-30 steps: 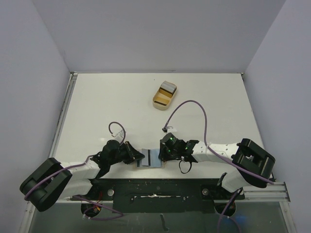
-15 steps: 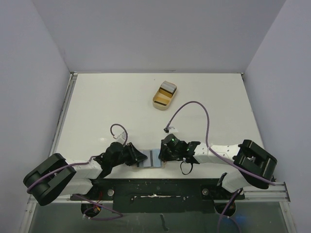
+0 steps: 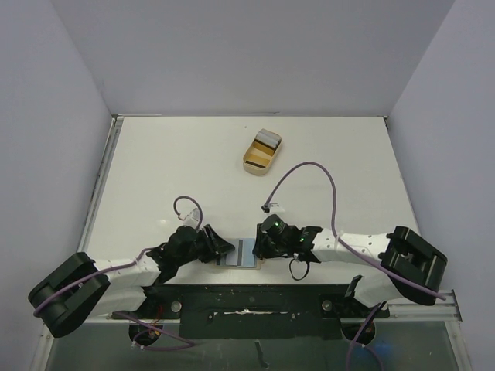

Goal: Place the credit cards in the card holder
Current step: Insert the credit card into the card holder.

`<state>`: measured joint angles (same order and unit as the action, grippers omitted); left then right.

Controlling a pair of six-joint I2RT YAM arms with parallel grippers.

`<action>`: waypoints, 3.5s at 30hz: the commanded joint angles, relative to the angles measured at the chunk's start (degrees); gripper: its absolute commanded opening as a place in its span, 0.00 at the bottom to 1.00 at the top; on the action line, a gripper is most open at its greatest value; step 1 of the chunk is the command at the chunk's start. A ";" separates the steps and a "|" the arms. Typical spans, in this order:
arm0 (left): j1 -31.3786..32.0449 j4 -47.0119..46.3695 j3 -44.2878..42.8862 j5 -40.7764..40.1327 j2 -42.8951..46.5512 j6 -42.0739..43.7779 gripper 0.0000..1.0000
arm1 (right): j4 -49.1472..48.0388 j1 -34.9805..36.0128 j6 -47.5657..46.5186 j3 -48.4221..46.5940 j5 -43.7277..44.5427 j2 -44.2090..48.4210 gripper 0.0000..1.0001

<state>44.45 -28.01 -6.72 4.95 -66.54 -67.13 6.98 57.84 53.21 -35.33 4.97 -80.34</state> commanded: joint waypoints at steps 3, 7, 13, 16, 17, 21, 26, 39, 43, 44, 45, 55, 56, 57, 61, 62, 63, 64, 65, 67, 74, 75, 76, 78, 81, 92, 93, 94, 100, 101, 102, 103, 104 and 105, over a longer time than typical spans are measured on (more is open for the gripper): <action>0.79 4.89 -1.37 -2.83 0.75 1.11 0.38 | 0.48 0.37 1.01 0.06 2.51 4.35 0.26; 1.22 5.25 -2.15 -2.85 -0.25 1.32 0.39 | -0.34 0.42 1.28 0.51 2.19 2.93 0.26; 2.13 4.89 -3.05 -3.22 -1.76 1.30 0.39 | -2.04 0.42 1.70 0.73 1.50 0.16 0.26; 2.86 3.34 -3.34 -3.67 -2.98 1.14 0.37 | -3.68 0.39 2.26 1.77 1.53 -0.27 0.26; 2.98 2.39 -3.50 -3.39 -3.74 1.13 0.36 | -4.94 0.41 2.39 2.47 1.49 -0.20 0.25; 4.30 -0.17 -5.42 -2.85 -7.44 1.19 0.34 | -7.22 0.50 3.04 4.13 1.13 -0.13 0.24; 6.12 -0.65 -8.73 -3.01 -11.65 1.84 0.34 | -7.06 0.49 2.90 4.05 1.14 -0.02 0.24; 6.55 9.10 -9.59 -7.74 -3.94 3.04 0.40 | 2.05 0.51 2.87 3.17 5.52 7.38 0.35; 6.53 7.32 -9.01 -7.36 -2.70 3.65 0.41 | 2.18 0.44 3.34 3.49 6.20 7.79 0.34; 6.53 7.01 -9.09 -7.18 -2.94 3.82 0.41 | 1.82 0.43 3.41 3.58 6.33 7.51 0.33; 6.56 6.72 -9.16 -6.95 -3.36 3.91 0.41 | 1.47 0.43 3.39 3.60 6.36 7.03 0.31; 6.59 0.35 -9.34 -2.65 -9.91 4.07 0.32 | -4.43 0.14 2.10 2.87 3.36 0.74 0.24; 6.62 0.10 -9.73 -1.99 -10.18 4.43 0.28 | -4.96 0.16 1.88 2.71 3.07 0.21 0.23; 6.68 0.10 -10.30 -1.59 -10.26 4.91 0.25 | -5.59 0.20 1.62 2.65 2.78 -0.21 0.23; 7.12 2.70 -12.32 -2.61 -9.34 6.65 0.22 | -7.27 0.20 0.10 2.01 2.06 -1.47 0.22; 7.14 4.14 -12.64 -3.30 -8.86 7.17 0.22 | -7.47 0.13 -0.32 1.76 1.99 -1.77 0.22; 7.29 5.57 -12.80 -4.38 -8.27 7.78 0.22 | -7.93 0.19 -0.88 1.60 1.70 -2.21 0.22; 7.60 7.49 -13.24 -5.66 -7.57 8.53 0.22 | -8.65 0.17 -1.44 1.52 1.19 -2.64 0.22; 7.93 9.71 -14.16 -6.90 -6.88 9.28 0.23 | -9.37 0.24 -1.85 1.50 0.61 -3.01 0.22; 8.19 13.50 -14.95 -8.65 -5.11 9.98 0.27 | -10.97 0.21 -2.74 1.49 -0.29 -3.81 0.22; 7.13 17.65 -12.10 -10.33 0.55 8.58 0.38 | -12.22 0.25 -5.56 -0.59 -0.42 -6.29 0.23; 6.96 18.40 -11.79 -10.52 0.97 8.33 0.39 | -11.94 0.25 -5.98 -1.22 -0.36 -6.78 0.23; 6.85 19.35 -11.62 -10.87 1.40 8.07 0.40 | -11.78 0.19 -6.29 -1.82 -0.19 -7.25 0.23; 6.72 20.74 -11.36 -11.64 2.44 7.69 0.41 | -11.71 0.23 -6.58 -2.56 -0.13 -7.78 0.23; 6.59 21.44 -11.17 -12.12 3.26 7.46 0.42 | -11.54 0.29 -6.72 -3.05 -0.01 -7.99 0.23; 6.62 17.94 -12.74 -9.71 -0.50 9.86 0.36 | -11.51 0.57 -5.85 -2.07 0.00 -7.73 0.23; 6.62 17.49 -12.91 -9.68 -0.66 10.43 0.36 | -11.44 0.59 -5.84 -2.21 0.08 -7.93 0.22; 6.62 17.27 -13.10 -9.52 -0.88 10.93 0.36 | -11.09 0.61 -6.05 -2.46 0.28 -7.99 0.22; 6.52 21.58 -15.76 -9.52 -0.69 12.15 0.41 | -4.54 0.60 -7.14 -5.59 4.44 -6.06 0.27; 6.38 22.73 -16.04 -9.67 -0.46 12.00 0.43 | -2.99 0.58 -7.15 -6.15 5.25 -5.48 0.28; 6.32 23.65 -16.20 -9.65 -0.09 11.84 0.44 | -1.41 0.61 -7.02 -6.65 5.86 -4.82 0.31; 6.32 24.49 -16.36 -9.73 0.43 11.60 0.45 | -0.41 0.68 -6.80 -6.94 6.01 -4.28 0.33; 6.23 25.34 -16.47 -9.89 1.02 11.26 0.46 | 0.47 0.76 -6.39 -7.13 6.01 -3.77 0.35; 6.10 26.24 -16.56 -10.11 1.62 10.86 0.47 | 1.23 0.91 -6.03 -7.26 6.13 -3.22 0.37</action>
<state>51.16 -4.60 -20.69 -5.26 -67.13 -56.29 3.09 58.00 46.92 -40.03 7.60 -87.42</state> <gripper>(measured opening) 0.452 0.333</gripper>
